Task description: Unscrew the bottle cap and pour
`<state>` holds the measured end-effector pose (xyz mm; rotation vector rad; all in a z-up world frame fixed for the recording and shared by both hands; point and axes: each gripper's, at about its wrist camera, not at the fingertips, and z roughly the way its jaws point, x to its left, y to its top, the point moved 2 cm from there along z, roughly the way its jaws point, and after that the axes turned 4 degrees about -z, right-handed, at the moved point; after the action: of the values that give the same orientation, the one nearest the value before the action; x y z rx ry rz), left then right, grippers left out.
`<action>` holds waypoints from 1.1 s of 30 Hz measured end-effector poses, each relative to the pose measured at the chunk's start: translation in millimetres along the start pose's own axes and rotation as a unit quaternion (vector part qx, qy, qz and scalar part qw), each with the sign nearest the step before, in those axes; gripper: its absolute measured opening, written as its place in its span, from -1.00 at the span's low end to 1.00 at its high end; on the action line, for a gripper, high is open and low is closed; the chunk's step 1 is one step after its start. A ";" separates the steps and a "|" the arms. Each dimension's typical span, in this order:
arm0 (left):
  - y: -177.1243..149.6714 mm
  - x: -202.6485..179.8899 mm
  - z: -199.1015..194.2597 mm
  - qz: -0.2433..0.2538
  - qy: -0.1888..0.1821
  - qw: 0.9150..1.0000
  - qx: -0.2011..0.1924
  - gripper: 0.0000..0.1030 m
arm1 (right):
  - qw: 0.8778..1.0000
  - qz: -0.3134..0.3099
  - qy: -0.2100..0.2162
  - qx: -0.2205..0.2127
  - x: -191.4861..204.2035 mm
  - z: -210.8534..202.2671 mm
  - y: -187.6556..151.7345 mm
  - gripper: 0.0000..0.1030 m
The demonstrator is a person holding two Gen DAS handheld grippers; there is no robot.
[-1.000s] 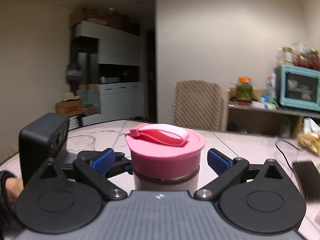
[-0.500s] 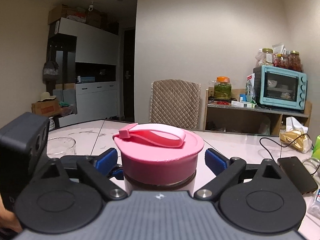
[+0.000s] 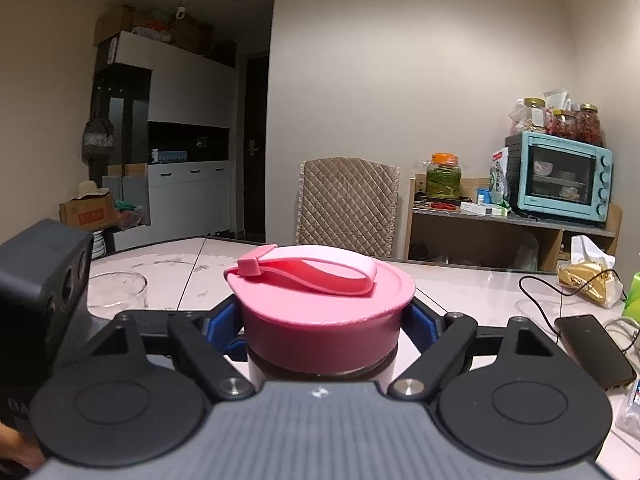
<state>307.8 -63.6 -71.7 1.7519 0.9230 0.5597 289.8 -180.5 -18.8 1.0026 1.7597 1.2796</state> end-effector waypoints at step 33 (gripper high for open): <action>-1.1 -1.4 -1.8 0.000 0.000 1.000 0.000 0.75 | 0.971 -0.051 0.234 -0.020 -64.1 -1.5 9.9 0.83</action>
<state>305.3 -63.5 -71.9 1.7512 0.9231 0.5591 317.8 -236.6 -1.8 0.6057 2.0928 1.5692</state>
